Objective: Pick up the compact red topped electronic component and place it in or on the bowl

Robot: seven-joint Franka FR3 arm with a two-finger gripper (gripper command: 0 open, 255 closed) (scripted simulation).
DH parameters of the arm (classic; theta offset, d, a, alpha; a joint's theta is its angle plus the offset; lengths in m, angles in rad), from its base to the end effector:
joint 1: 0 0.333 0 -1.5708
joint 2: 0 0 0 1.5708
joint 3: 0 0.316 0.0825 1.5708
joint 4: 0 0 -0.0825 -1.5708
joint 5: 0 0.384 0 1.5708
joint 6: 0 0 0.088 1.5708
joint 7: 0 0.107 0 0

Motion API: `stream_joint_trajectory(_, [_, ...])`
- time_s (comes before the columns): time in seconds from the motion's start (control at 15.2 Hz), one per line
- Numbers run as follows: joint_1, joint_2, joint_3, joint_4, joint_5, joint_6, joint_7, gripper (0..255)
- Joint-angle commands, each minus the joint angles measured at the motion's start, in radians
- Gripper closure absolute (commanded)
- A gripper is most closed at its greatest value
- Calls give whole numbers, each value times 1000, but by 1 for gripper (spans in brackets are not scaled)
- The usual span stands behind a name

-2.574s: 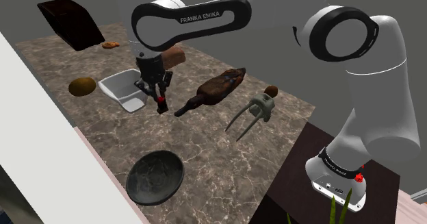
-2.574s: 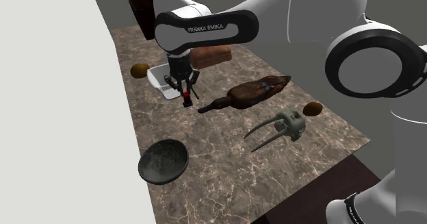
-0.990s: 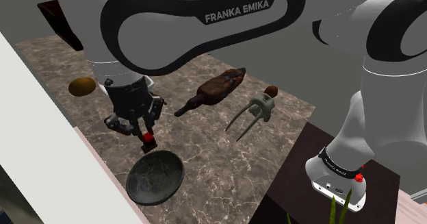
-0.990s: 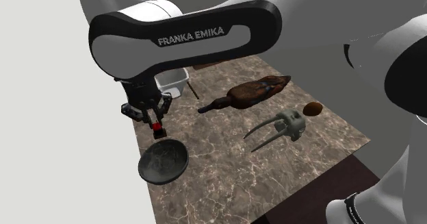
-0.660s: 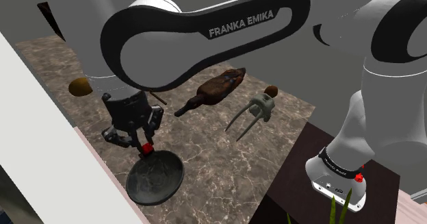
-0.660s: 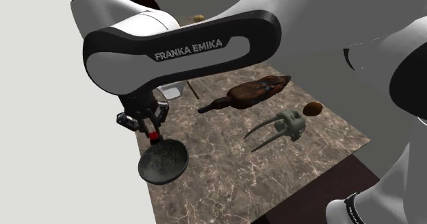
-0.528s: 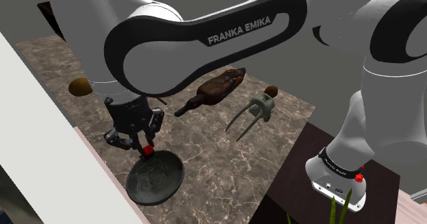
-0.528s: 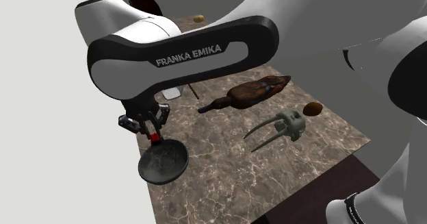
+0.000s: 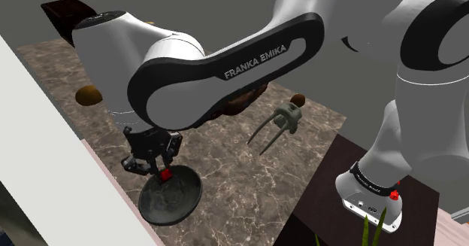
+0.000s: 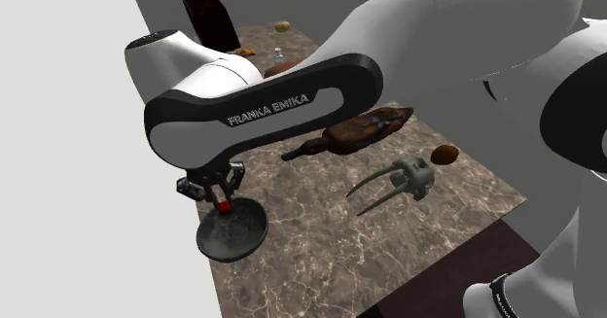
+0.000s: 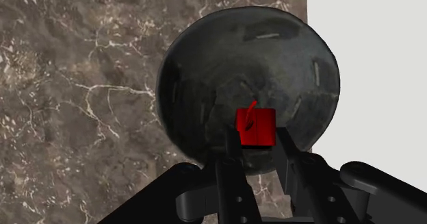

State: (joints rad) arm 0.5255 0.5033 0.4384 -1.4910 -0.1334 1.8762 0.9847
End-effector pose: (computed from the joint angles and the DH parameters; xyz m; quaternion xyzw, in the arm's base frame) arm 0.4341 0.5260 0.3958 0.9985 -0.0084 -0.0537 0.0059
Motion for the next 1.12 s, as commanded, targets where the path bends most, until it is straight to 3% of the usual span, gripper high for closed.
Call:
stream_joint_trajectory(0.0, [-1, 8, -2, -16, -3, 24, -1, 255])
stream_joint_trajectory(0.66, [-1, 18, -5, -34, -8, 50, 1, 255])
stream_joint_trajectory(0.73, [-1, 18, -5, -34, -8, 50, 1, 0])
stream_joint_trajectory(1.06, [-1, 18, -5, -34, -8, 50, 1, 0])
